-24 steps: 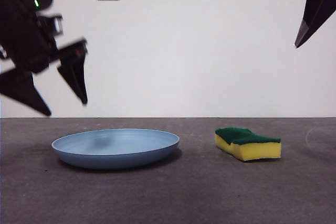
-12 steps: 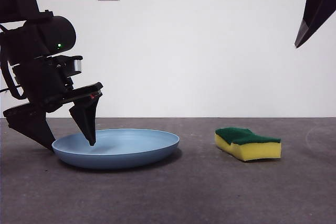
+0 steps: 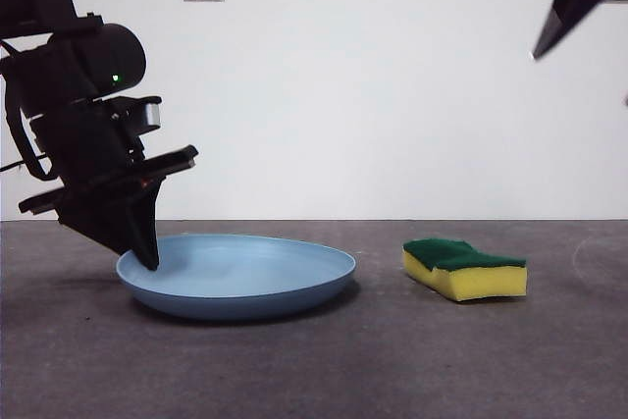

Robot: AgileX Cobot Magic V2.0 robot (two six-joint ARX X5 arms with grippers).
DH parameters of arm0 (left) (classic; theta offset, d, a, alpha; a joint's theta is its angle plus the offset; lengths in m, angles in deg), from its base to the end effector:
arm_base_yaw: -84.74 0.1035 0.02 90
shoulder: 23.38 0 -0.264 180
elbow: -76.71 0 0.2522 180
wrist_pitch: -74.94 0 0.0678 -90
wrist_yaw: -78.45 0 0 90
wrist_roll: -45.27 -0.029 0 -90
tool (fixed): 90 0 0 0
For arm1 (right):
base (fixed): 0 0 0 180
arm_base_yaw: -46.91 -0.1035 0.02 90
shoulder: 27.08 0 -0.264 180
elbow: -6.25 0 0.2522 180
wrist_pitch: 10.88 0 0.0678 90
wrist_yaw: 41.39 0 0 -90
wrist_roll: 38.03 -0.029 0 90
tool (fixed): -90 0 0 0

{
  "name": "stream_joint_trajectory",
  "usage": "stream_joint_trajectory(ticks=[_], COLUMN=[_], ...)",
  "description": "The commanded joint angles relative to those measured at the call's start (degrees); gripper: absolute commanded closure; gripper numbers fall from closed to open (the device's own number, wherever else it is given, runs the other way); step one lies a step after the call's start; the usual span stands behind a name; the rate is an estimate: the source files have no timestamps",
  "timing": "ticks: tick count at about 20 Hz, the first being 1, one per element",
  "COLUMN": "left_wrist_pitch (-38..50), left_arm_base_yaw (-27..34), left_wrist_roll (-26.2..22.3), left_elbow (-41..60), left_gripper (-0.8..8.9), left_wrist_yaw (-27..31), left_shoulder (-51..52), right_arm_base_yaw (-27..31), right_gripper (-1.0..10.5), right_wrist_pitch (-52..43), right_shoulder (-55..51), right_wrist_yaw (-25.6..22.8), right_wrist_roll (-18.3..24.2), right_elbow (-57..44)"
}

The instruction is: Pick up the plate,pick up the cloth,clean the plate with the cloth

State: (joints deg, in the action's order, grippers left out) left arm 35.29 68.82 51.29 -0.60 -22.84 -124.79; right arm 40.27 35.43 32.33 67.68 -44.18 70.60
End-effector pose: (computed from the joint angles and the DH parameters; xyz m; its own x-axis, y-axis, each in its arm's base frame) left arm 0.3302 -0.1001 0.1730 0.3634 -0.3072 -0.8795 0.2599 0.9400 -0.2210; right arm 0.2059 0.0335 0.2896 0.6667 0.4065 -0.6246 -0.2805 0.9134 0.2951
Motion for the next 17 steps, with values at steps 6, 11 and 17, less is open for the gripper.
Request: stream_joint_trajectory(ticks=[6,11,17], left_wrist_pitch=[-2.6,-5.3,-9.0], left_arm_base_yaw=[-0.6,-0.6,-0.6], left_wrist_roll=[-3.1,-3.3,-4.1], left_elbow=[0.5,0.5,0.5], left_gripper=[8.21,8.21,8.21], left_wrist_yaw=[0.6,0.7,0.7], left_shoulder=[11.7,23.5,33.6], right_arm_base_yaw=[-7.2,-13.0,-14.2], right_gripper=[4.4,4.5,4.5], right_wrist_pitch=[6.1,9.7,7.5], right_shoulder=[11.3,26.0,39.5], right_wrist_yaw=[0.0,-6.8,-10.6], right_wrist_roll=[3.3,8.0,9.7], right_elbow=[13.9,23.0,24.8])
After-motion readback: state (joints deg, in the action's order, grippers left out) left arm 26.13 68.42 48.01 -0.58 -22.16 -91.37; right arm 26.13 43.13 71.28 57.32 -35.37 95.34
